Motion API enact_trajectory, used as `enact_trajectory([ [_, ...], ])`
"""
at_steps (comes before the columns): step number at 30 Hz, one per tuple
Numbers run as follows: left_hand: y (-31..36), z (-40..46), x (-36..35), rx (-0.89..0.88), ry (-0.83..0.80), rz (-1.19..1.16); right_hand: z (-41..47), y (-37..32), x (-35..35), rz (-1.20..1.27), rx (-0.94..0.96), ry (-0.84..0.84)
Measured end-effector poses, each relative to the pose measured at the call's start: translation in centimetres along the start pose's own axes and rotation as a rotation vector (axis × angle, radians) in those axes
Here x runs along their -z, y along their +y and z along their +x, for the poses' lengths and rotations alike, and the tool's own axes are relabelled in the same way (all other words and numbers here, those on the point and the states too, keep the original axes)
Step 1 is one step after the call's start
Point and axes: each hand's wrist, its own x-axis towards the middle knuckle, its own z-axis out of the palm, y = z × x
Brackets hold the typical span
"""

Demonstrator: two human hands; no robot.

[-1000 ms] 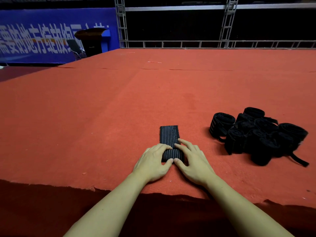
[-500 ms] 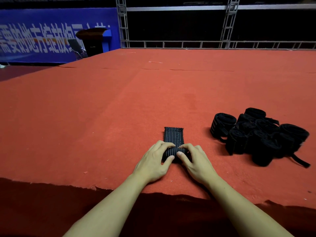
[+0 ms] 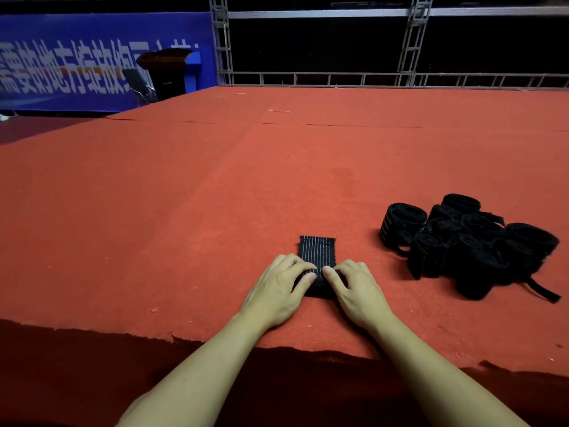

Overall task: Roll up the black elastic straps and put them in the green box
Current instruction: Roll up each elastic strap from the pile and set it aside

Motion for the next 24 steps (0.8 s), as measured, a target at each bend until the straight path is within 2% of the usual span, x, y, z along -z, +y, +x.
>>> enact_trajectory([
  [7, 0.0, -0.5, 0.1, -0.090, 0.049, 0.012, -0.1, -0.1, 0.0, 0.048, -0.012, 0.038],
  [10, -0.2, -0.3, -0.1, -0.062, 0.025, 0.034, -0.5, -0.3, 0.2, 0.105, 0.039, 0.084],
  [14, -0.5, 0.1, -0.5, 0.024, -0.087, 0.098, -0.7, -0.1, 0.0, -0.015, 0.166, 0.092],
  [18, -0.9, 0.6, -0.9, 0.087, -0.137, 0.130, -0.5, 0.2, -0.2, -0.095, 0.158, 0.060],
  [24, -0.5, 0.5, -0.6, 0.078, -0.109, 0.124, -0.5, 0.1, -0.1, -0.119, 0.132, 0.007],
])
